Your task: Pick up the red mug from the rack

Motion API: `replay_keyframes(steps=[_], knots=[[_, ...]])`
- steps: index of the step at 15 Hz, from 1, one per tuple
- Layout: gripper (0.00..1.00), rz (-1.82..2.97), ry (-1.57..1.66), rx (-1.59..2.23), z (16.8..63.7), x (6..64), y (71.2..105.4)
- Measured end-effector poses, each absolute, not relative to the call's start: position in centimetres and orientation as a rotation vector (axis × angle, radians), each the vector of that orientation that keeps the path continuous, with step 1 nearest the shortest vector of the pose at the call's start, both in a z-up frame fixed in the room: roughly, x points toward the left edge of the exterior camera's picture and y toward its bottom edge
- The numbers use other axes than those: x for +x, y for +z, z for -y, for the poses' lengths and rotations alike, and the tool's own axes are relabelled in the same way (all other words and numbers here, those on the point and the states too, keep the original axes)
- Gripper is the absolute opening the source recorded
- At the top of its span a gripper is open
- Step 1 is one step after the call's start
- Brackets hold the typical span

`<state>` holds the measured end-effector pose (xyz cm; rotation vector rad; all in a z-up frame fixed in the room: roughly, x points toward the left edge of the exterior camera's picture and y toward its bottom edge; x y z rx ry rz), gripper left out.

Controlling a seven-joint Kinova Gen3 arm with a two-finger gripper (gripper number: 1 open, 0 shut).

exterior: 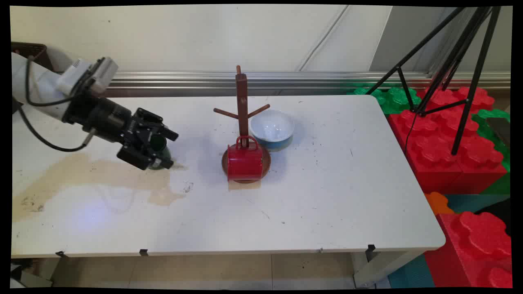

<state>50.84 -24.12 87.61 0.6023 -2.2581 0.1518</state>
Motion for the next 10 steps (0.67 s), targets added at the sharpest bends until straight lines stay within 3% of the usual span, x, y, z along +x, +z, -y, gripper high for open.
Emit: replay_keyframes(steps=[10], knots=[[1.00,2.211,0.137,0.629,25.3,47.7,83.4]])
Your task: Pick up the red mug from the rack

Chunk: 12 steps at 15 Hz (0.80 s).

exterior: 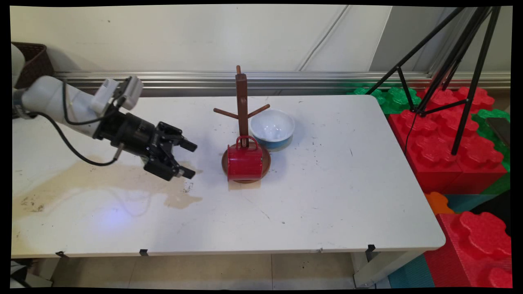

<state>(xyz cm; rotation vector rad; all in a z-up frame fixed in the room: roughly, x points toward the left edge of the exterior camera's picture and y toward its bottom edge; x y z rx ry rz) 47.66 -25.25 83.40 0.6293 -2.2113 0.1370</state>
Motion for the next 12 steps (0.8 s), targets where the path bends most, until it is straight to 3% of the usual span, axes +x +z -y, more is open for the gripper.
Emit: replay_keyframes(steps=[12], knots=[[1.00,2.163,0.135,0.659,26.1,44.3,80.0]])
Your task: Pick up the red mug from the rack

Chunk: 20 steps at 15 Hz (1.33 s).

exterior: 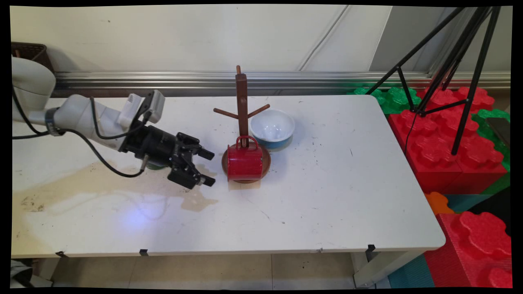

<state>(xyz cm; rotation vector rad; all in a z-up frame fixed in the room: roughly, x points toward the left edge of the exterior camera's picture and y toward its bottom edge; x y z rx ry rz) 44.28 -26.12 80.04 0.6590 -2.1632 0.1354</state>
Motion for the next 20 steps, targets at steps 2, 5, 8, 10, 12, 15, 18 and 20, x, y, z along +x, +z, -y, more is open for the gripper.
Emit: replay_keyframes(steps=[2,5,8,10,12,15,18,20], knots=[[1.00,2.152,0.139,0.669,26.3,43.7,79.5],[1.00,2.136,0.145,0.680,26.4,43.1,78.8],[1.00,2.122,0.153,0.686,26.5,42.6,78.4],[1.00,2.115,0.159,0.688,26.6,42.4,78.2],[1.00,2.105,0.165,0.691,26.6,42.1,77.9],[1.00,2.095,0.171,0.693,26.7,41.8,77.7],[1.00,2.087,0.176,0.697,26.7,41.6,77.5],[1.00,2.080,0.180,0.702,26.7,41.5,77.4]])
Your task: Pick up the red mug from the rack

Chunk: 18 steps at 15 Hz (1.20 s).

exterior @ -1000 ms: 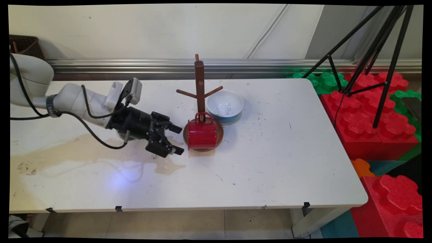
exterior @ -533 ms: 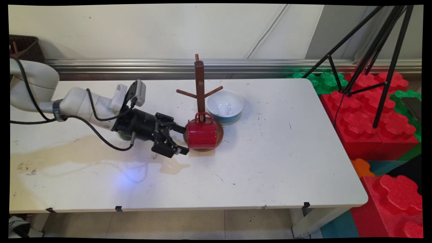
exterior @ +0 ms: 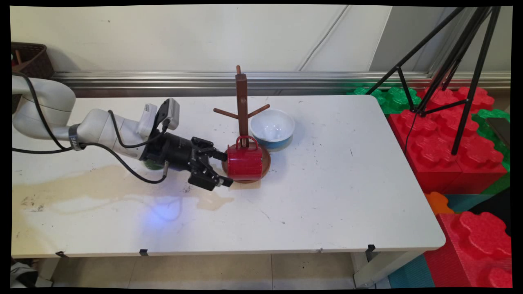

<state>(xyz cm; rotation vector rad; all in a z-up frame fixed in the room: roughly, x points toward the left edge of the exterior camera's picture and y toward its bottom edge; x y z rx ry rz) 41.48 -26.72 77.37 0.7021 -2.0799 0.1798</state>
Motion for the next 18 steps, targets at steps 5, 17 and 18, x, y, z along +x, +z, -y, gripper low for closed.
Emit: replay_keyframes(steps=[5,17,18], knots=[[1.00,2.063,0.187,0.715,26.82,41.13,77.08],[1.00,2.039,0.199,0.728,26.83,40.64,76.63],[1.00,2.037,0.200,0.728,26.83,40.60,76.62]])
